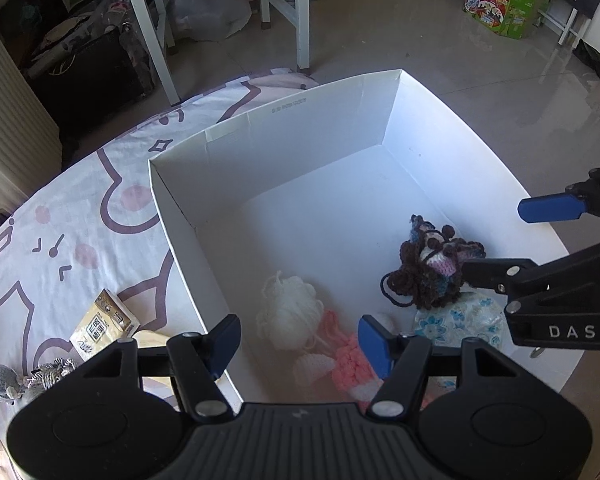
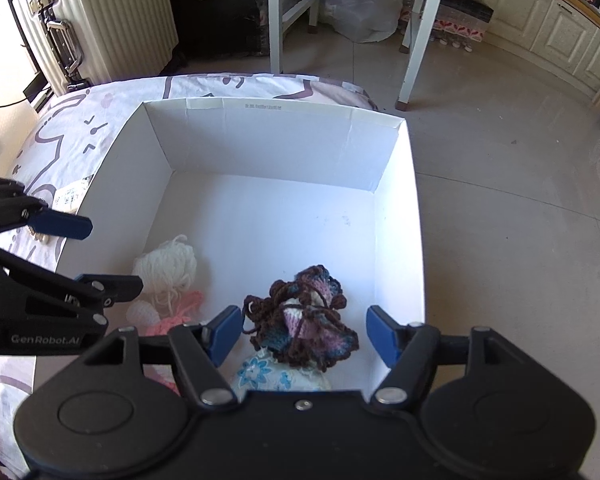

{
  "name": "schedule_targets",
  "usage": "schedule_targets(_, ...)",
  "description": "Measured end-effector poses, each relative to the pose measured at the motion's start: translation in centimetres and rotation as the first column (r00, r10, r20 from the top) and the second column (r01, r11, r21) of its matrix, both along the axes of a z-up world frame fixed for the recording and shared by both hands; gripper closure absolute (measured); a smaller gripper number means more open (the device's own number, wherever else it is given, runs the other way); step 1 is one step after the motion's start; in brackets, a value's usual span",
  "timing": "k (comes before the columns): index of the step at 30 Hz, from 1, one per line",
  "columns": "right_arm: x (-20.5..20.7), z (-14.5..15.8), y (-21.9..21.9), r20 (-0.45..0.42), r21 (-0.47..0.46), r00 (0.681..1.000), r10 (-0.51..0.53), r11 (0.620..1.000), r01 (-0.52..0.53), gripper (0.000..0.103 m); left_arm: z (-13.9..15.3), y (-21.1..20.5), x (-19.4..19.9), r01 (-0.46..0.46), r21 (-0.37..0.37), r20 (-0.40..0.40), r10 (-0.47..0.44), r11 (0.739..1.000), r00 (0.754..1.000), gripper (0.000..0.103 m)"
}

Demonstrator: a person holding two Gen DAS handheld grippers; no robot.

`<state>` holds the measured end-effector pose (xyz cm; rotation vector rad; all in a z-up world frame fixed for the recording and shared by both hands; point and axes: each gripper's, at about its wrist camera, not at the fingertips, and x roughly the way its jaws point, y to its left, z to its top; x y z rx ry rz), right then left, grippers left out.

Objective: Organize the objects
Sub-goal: 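Open the right tool dropping the doll while the left tool releases the yarn ball, then withdraw both tools from the box back over the remaining toys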

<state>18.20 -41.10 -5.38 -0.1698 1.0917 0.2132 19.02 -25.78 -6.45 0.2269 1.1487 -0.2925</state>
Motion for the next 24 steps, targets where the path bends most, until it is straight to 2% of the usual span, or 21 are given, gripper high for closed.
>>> schedule_targets(4, -0.7, 0.7, -0.3, 0.010, 0.025, 1.000, -0.026, 0.999, 0.026, 0.029, 0.6, 0.3, -0.8, -0.005, -0.006, -0.003, 0.005, 1.000, 1.000, 0.033)
schedule_targets(10, -2.1, 1.8, -0.2, 0.036, 0.028, 0.998, -0.055, 0.998, 0.054, 0.027, 1.6, 1.1, -1.8, -0.025, -0.006, 0.007, 0.025, 1.000, 1.000, 0.019)
schedule_targets(15, -3.2, 2.5, -0.3, 0.057, 0.021, 0.996, -0.067, 0.998, 0.066, 0.021, 2.1, 1.7, -2.7, -0.036, -0.013, 0.006, 0.036, 0.999, 0.999, 0.008)
schedule_targets(24, -5.5, 3.4, -0.4, 0.086, 0.017, 0.992, -0.094, 0.996, 0.093, 0.013, 2.4, 2.7, -4.1, -0.060, -0.031, 0.002, 0.061, 0.998, 0.998, 0.001)
